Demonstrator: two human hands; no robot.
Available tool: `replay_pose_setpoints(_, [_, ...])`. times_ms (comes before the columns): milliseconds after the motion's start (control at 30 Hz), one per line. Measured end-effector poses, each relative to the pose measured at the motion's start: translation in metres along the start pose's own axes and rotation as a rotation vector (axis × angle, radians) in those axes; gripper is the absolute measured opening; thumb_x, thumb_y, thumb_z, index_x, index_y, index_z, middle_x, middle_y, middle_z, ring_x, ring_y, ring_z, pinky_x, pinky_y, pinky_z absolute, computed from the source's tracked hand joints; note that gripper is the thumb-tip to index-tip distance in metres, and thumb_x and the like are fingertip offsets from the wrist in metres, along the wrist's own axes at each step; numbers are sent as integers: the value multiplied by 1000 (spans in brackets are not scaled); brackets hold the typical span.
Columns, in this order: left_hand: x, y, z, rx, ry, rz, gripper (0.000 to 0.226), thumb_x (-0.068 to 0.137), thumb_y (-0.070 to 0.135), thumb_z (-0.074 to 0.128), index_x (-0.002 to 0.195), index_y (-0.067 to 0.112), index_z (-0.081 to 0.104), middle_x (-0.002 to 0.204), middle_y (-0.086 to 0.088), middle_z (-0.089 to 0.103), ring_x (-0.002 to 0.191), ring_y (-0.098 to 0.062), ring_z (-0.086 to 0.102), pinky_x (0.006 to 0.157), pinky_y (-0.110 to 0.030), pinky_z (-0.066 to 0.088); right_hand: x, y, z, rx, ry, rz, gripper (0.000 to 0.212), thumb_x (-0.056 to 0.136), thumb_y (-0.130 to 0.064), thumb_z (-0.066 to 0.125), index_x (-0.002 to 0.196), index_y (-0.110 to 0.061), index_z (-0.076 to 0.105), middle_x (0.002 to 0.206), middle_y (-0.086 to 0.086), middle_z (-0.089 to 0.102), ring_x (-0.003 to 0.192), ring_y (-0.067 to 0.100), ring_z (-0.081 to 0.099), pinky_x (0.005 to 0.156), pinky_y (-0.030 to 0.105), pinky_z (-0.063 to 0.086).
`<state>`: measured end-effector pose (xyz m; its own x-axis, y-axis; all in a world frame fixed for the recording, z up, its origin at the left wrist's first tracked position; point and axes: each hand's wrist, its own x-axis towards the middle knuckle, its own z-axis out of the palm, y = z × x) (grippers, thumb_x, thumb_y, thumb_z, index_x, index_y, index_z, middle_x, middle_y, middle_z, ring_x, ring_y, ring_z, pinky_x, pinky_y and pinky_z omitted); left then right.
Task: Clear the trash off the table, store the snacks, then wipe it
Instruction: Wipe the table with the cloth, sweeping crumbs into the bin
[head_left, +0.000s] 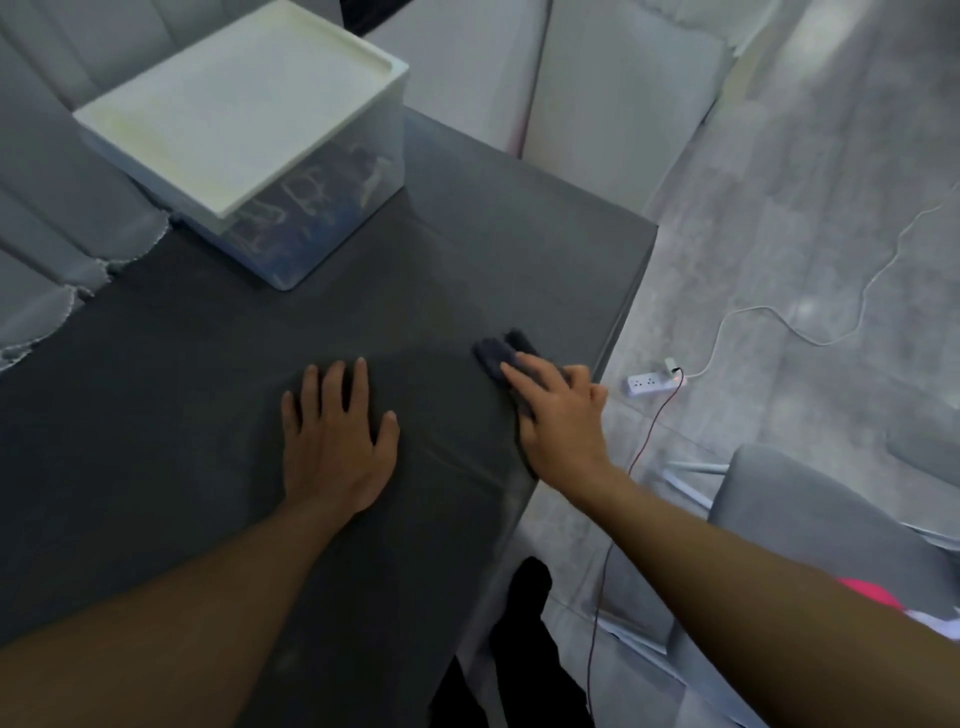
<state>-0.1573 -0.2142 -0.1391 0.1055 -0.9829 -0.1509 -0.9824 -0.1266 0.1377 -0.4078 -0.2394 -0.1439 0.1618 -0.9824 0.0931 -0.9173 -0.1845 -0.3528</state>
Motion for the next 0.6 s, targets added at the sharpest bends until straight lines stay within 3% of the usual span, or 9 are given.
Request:
replay_pose_setpoints(100, [12,15,1,-24,29,-3,74,97,50,35,157,12,15,162,-8,18,151,-30,5,122,-54,7,-3,3,-2,-50,-92,-409,45,95,-30,52,139,-34,54,148,-9,49,110,28,48,84,42,37])
replay_pose_setpoints(167, [24,23,2,-22,33,-10,74,97,53,31,157,15,14,163,-6,15,152,-30,3,122,-54,6,12,23,-11,-118,-143,-548,45,94,-31,52,139,-38,54,148,-11,49,109,26,50,83,42,37])
replay_pose_setpoints(200, [31,25,3,-19,31,-11,74,97,55,29,157,17,12,164,-6,13,152,-30,1,122,-54,5,23,33,-13,-139,-107,-496,46,93,-28,55,137,-39,55,146,-12,50,109,26,51,84,41,35])
replay_pose_setpoints(300, [57,32,1,-48,33,-26,76,95,63,22,157,22,9,165,-3,7,152,-29,-4,122,-53,1,48,47,-12,-55,49,77,47,93,-24,58,137,-38,55,146,-13,48,113,25,43,83,32,23])
replay_pose_setpoints(333, [67,36,1,-53,37,-34,76,94,65,21,157,24,9,165,-2,6,152,-29,-5,122,-53,0,53,46,-11,-24,58,138,46,94,-25,57,139,-37,54,147,-12,47,115,25,41,84,31,22])
replay_pose_setpoints(367, [78,41,0,-49,37,-38,76,94,65,20,157,25,8,165,-1,5,152,-30,-6,122,-53,0,55,45,-9,-11,49,61,47,94,-25,57,140,-35,53,147,-10,48,115,25,41,86,32,25])
replay_pose_setpoints(500, [115,61,4,-25,50,-121,76,93,67,16,157,29,3,166,1,1,151,-32,-9,120,-58,-2,69,69,-17,-65,-86,-558,44,94,-31,51,138,-35,55,147,-10,50,110,24,47,84,40,37])
replay_pose_setpoints(533, [119,64,6,-12,62,-155,76,93,68,14,157,30,3,166,1,1,151,-33,-9,119,-60,-3,82,78,-19,-108,-96,-580,44,94,-31,51,138,-36,55,147,-11,50,109,24,49,84,40,37])
replay_pose_setpoints(600, [123,66,10,21,73,-188,76,92,70,10,157,31,1,166,1,1,151,-34,-9,119,-61,-3,112,92,-18,-142,-29,-409,44,93,-29,54,136,-36,57,147,-11,50,107,26,51,84,41,37])
